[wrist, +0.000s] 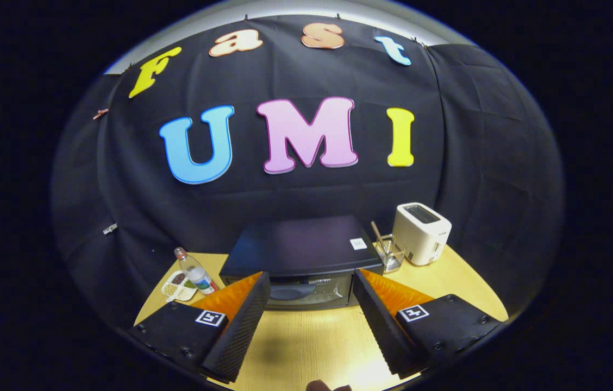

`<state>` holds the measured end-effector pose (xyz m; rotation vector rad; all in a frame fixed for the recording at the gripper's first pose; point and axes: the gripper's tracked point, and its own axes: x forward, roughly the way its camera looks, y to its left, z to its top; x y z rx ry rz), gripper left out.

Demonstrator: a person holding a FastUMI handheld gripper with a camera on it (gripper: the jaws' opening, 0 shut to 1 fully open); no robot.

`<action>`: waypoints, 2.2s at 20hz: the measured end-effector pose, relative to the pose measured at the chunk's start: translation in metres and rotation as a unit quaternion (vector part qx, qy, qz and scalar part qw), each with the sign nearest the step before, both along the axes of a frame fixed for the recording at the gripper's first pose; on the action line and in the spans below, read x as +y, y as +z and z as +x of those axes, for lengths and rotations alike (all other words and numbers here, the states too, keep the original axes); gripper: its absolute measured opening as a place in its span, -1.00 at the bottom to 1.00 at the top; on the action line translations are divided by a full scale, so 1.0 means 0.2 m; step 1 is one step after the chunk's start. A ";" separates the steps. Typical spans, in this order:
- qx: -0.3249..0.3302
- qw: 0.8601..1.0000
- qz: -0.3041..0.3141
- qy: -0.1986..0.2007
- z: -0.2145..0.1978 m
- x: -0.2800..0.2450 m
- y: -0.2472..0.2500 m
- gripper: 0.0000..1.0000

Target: Open the toaster oven, put the food inside, and close the toaster oven door.

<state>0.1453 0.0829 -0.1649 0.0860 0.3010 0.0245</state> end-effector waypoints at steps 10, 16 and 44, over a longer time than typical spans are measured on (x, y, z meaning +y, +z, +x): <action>-0.090 0.996 -0.009 -0.003 -0.37 -0.19 0.62 0.97; -0.140 0.990 -0.033 -0.009 -0.53 -0.34 0.87 0.97; -0.180 0.983 -0.040 0.001 -0.72 -0.33 1.03 0.96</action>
